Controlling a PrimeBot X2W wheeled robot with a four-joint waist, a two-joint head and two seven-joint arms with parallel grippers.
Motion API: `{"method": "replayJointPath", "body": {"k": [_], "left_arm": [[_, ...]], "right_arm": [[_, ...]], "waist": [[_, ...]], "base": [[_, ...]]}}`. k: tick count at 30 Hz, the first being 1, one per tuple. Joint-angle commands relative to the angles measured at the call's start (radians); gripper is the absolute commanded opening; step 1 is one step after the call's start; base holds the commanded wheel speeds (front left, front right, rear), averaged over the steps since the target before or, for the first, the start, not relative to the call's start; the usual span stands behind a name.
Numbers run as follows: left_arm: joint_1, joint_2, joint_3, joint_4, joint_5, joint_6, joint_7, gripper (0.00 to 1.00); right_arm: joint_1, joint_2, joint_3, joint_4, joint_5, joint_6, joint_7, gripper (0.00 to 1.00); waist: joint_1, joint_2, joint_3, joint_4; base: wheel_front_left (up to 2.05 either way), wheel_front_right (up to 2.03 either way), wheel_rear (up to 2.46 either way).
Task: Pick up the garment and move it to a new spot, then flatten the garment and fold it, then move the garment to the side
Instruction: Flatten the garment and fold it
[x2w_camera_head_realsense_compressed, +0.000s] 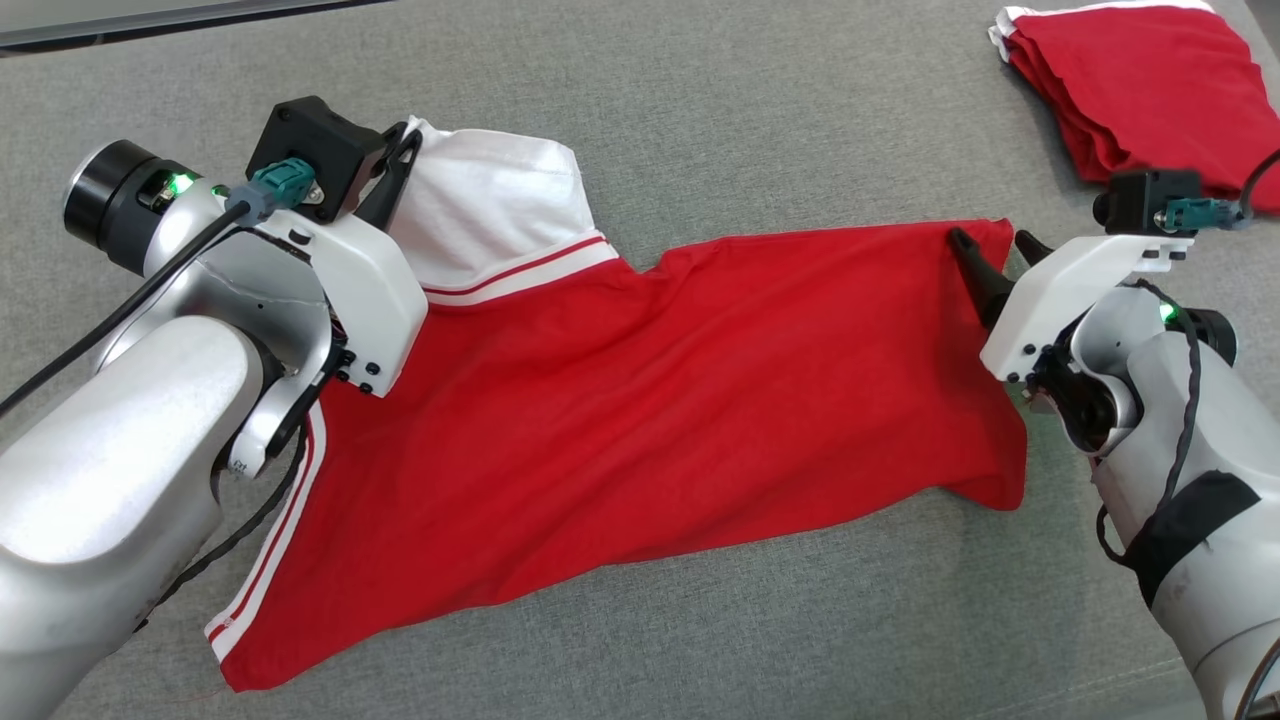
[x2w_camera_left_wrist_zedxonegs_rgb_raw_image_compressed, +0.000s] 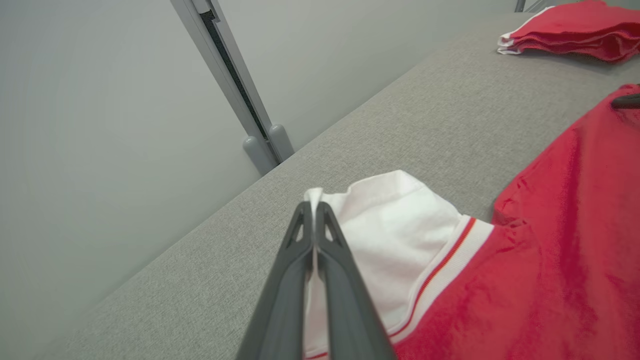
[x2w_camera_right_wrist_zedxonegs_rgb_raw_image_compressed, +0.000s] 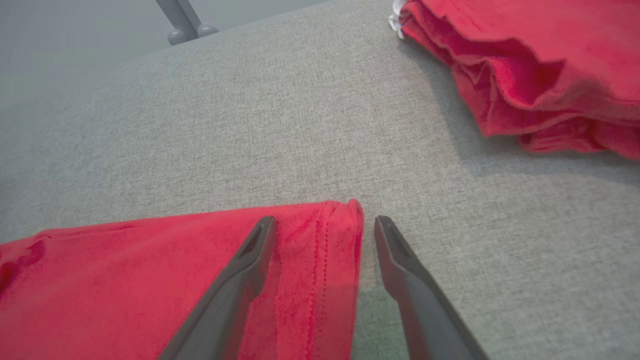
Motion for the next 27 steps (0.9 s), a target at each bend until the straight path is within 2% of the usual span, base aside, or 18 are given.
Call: {"method": "replayJointPath", "body": {"k": [1,4,5,6,7,8,10,11,17,21,27], "left_arm": [[0.01,0.008,0.0,-0.004,0.006,0.008,0.004,0.0],[0.008,0.009,-0.003,-0.009,0.007,0.01,0.004,0.0],[0.008,0.01,-0.003,-0.009,0.006,0.01,0.005,0.0],[0.007,0.011,-0.003,-0.01,0.006,0.01,0.004,0.0],[0.005,0.012,-0.003,-0.011,0.006,0.011,0.004,0.0],[0.005,0.013,-0.002,-0.009,0.005,0.012,0.004,0.0],[0.003,0.014,-0.002,-0.006,0.004,0.011,0.004,0.0],[0.001,0.015,-0.001,-0.004,0.003,0.011,0.003,0.0],[-0.009,0.015,0.008,0.006,-0.001,0.011,-0.012,0.0],[-0.045,0.031,0.05,0.002,0.012,0.028,-0.073,0.0],[-0.154,0.055,0.12,0.003,0.033,0.034,-0.128,0.0]], "right_arm": [[-0.017,-0.008,0.007,0.011,0.008,-0.002,-0.002,1.0],[-0.034,-0.006,0.016,0.03,0.023,-0.002,0.007,1.0],[-0.04,-0.008,0.019,0.036,0.027,-0.002,0.009,0.88],[-0.046,-0.009,0.023,0.041,0.03,-0.002,0.007,0.71],[-0.052,-0.01,0.027,0.046,0.035,-0.002,0.005,0.47],[-0.056,-0.009,0.03,0.05,0.039,-0.002,0.002,0.39],[-0.064,-0.007,0.037,0.052,0.048,-0.002,-0.003,0.05],[-0.066,-0.007,0.041,0.054,0.053,-0.002,-0.006,0.0],[-0.084,-0.021,0.058,0.044,0.076,-0.002,-0.028,0.0],[-0.105,-0.028,0.064,0.006,0.103,-0.002,-0.082,0.0],[-0.177,-0.082,0.058,-0.079,0.161,-0.002,-0.148,0.0]], "waist": [[0.0,0.0,0.003,0.004],[0.0,0.0,0.008,0.01],[0.0,0.0,0.01,0.011],[0.0,0.0,0.011,0.012],[0.0,0.0,0.013,0.013],[0.0,0.0,0.014,0.013],[0.0,0.0,0.015,0.014],[0.0,0.0,0.016,0.014],[0.0,0.0,0.01,0.017],[0.0,0.0,0.006,0.015],[0.0,0.0,0.022,0.034]], "base": [[0.0,0.0,0.0],[0.0,0.0,0.0],[0.0,0.0,0.0],[0.0,0.0,0.0],[0.0,0.0,0.0],[0.0,0.0,0.0],[0.0,0.0,0.0],[0.0,0.0,0.0],[0.0,0.0,0.0],[0.0,0.0,0.0],[0.0,0.0,0.0]]}}
